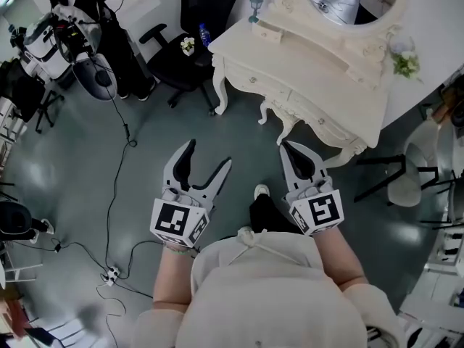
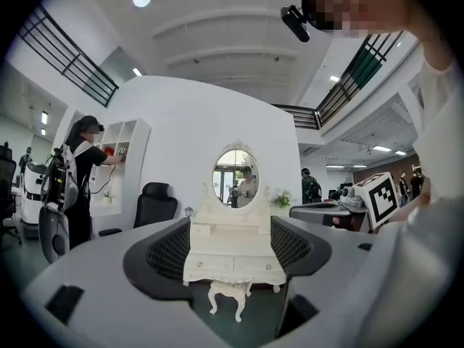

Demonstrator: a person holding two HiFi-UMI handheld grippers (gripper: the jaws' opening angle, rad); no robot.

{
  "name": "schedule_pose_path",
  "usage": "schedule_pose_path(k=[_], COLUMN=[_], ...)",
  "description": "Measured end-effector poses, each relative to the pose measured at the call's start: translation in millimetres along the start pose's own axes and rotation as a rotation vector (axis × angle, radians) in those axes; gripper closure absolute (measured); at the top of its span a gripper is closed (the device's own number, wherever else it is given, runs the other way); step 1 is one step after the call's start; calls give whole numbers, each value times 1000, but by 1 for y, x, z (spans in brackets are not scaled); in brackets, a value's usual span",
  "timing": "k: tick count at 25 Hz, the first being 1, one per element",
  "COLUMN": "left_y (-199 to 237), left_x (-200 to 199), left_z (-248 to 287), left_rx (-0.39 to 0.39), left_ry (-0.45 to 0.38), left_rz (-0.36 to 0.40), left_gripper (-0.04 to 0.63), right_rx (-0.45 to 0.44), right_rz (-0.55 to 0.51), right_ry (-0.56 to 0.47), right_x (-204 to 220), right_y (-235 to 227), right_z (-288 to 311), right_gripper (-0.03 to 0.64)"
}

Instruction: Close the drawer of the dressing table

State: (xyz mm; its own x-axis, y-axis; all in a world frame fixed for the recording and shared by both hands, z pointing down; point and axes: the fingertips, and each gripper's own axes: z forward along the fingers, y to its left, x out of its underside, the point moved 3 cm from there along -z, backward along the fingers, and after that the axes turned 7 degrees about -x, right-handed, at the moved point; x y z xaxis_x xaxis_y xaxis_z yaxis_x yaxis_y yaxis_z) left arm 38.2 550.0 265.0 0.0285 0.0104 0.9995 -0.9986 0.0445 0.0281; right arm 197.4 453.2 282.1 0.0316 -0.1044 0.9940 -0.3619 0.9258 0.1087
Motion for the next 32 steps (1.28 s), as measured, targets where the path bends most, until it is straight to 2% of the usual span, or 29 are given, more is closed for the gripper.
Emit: schedule_pose_path(k=[9, 19, 24, 32], left_y=[42, 82, 88, 99], left_x=[18, 7, 4, 28], left_z=[80, 245, 320, 410], left_rx=[-53, -72, -55, 30], left_ry=[74, 81, 79, 153], left_rz=[10, 15, 23, 3], left_gripper=[253, 253, 253, 255], right_rx=[-43, -52, -41, 41], right_rz=[-16, -41, -57, -33], right_ry=[-2, -11, -17, 20], right_x=[22, 24, 27, 45], right_y=[-61, -194, -252, -319], right_z=[80, 179, 214, 244], right_gripper=[611, 611, 612, 611])
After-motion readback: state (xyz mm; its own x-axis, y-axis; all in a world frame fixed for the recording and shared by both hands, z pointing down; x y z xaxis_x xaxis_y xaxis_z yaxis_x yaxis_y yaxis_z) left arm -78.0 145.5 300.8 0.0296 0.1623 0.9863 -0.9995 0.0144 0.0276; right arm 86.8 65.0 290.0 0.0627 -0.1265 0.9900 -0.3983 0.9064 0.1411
